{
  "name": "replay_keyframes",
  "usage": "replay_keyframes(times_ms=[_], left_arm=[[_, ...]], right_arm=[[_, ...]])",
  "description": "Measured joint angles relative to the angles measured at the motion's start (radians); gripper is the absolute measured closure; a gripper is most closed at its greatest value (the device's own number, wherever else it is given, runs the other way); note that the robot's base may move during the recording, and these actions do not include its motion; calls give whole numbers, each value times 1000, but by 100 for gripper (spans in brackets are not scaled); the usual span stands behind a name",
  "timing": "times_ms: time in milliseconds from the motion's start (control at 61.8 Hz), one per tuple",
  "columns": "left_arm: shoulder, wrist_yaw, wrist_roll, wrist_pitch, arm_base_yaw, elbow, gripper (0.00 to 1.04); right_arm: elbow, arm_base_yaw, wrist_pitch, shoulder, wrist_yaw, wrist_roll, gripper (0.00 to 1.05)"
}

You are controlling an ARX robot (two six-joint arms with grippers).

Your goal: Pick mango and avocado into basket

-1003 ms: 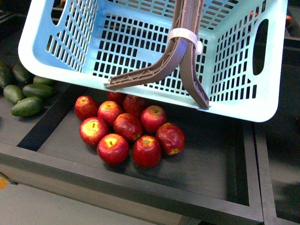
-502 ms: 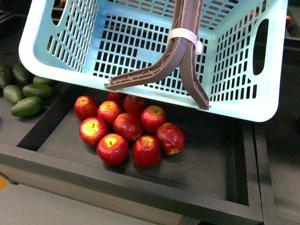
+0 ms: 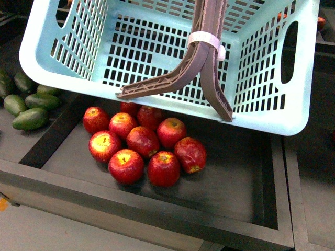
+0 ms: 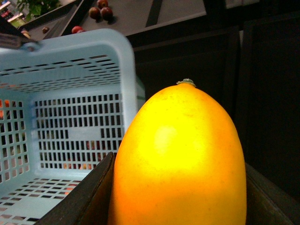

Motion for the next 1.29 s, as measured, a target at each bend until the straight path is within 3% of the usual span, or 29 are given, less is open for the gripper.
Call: replay_keyframes(times_ms=[712, 1036, 1295], left_arm=[[0, 0, -1, 0, 0, 0, 100], [0, 0, 0, 0, 0, 0, 100], [0, 0, 0, 0, 0, 0, 100]], right_arm=[[-7, 446, -71, -53, 278, -3, 44], [5, 539, -24, 86, 378, -6, 44], [26, 562, -2, 144, 416, -3, 44]])
